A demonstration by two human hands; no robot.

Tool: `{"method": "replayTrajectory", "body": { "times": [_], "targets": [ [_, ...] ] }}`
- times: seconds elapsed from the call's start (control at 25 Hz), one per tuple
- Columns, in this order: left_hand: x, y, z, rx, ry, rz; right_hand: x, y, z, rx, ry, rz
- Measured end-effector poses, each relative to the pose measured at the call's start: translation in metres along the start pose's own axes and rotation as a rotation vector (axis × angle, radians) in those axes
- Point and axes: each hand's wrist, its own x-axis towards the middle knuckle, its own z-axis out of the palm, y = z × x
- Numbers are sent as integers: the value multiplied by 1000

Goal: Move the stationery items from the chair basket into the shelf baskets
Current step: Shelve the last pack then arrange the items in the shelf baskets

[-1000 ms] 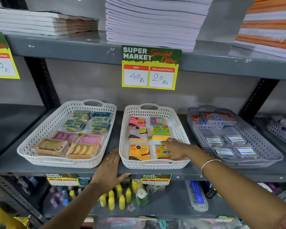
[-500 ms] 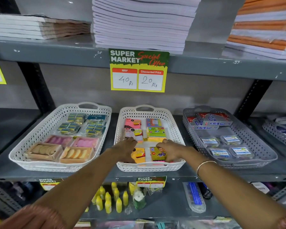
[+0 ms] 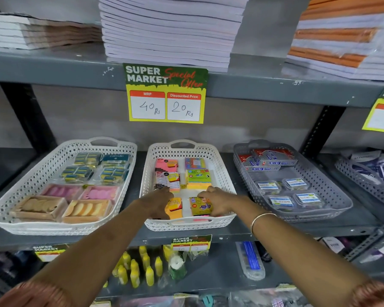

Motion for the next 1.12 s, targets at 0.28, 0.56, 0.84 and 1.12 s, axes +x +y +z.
{"method": "replayTrajectory", "body": {
  "times": [0.28, 0.56, 0.84, 1.12],
  "targets": [
    [-7, 31, -34, -161, 430, 85, -45, 19, -40, 319, 366, 67],
    [45, 170, -79, -161, 584, 292, -127, 178, -67, 281, 451, 305],
    [109, 299, -65, -17, 248, 137, -157, 278, -13, 59, 219, 279],
    [124, 319, -54, 24, 172, -79, -144, 296, 1, -4, 218, 146]
  ]
}}
